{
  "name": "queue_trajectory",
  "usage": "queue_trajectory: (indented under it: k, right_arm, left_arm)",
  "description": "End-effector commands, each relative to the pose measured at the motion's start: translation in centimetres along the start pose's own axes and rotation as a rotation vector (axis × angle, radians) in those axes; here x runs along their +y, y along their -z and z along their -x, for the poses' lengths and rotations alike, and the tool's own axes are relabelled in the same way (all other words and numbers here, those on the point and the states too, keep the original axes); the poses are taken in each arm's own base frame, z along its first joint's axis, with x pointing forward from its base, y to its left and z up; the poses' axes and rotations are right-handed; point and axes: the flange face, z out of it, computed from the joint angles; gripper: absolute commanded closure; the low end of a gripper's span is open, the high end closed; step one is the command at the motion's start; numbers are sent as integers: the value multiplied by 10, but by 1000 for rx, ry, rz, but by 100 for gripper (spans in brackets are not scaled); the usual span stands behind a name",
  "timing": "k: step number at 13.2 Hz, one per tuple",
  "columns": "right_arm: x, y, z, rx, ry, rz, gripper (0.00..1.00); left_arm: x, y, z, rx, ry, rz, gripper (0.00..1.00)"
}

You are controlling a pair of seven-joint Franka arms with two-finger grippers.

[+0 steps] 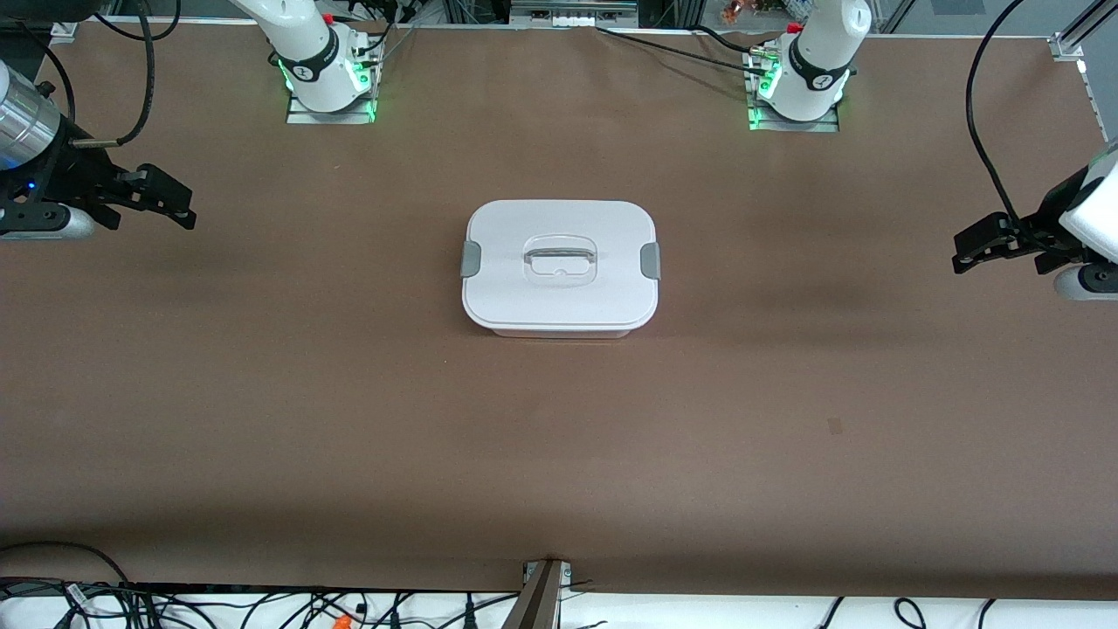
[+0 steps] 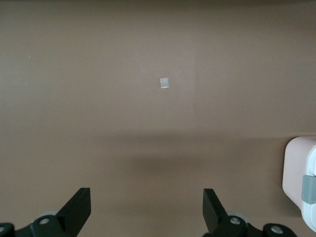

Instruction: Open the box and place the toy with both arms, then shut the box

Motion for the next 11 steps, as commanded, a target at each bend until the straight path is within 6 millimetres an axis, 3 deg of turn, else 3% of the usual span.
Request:
queue_trajectory:
  k: [1, 11]
  right_arm:
    - [-2, 6, 1, -1, -5, 3, 0]
    - [-9, 9, 2, 5, 14, 7, 0]
  left_arm:
    - [-7, -17, 33, 15, 51, 91, 0]
    - [2, -13, 43, -12, 96, 56, 0]
